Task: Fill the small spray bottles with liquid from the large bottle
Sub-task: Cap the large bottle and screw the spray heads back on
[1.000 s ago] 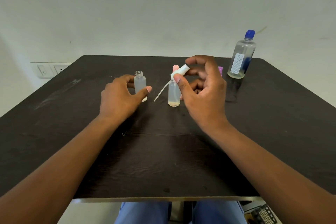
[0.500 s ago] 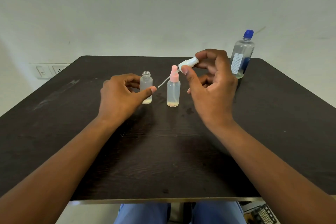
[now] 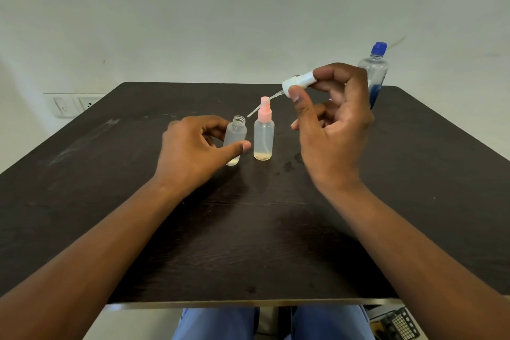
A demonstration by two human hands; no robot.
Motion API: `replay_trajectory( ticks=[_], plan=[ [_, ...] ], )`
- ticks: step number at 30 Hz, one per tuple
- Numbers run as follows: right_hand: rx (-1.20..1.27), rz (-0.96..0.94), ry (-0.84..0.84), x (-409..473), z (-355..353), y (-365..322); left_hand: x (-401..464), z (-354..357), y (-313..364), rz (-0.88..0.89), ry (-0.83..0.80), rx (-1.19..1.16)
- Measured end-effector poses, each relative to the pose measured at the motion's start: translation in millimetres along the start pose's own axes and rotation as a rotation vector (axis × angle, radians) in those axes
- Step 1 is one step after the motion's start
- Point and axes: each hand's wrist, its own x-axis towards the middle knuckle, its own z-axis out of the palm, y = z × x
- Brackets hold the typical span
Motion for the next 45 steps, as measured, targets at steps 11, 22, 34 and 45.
replay_trajectory(
  ticks=[11,22,34,45],
  plan=[
    [-0.066,-0.021,-0.163,-7.3,5.0,2.5,-5.0,-1.1,10.1,0.087,-0.054,-0.002],
    [-0.169,-0.100,-0.328,-13.0,8.7,3.6,-6.8,1.1,15.7,0.134,-0.078,-0.048],
    [-0.175,-0.145,-0.357,-12.8,8.3,3.4,-8.4,4.5,16.9,0.150,-0.097,-0.076],
    [-0.168,-0.123,-0.402,-13.9,8.2,4.3,-8.6,7.1,16.2,0.186,-0.118,-0.081]
  ],
)
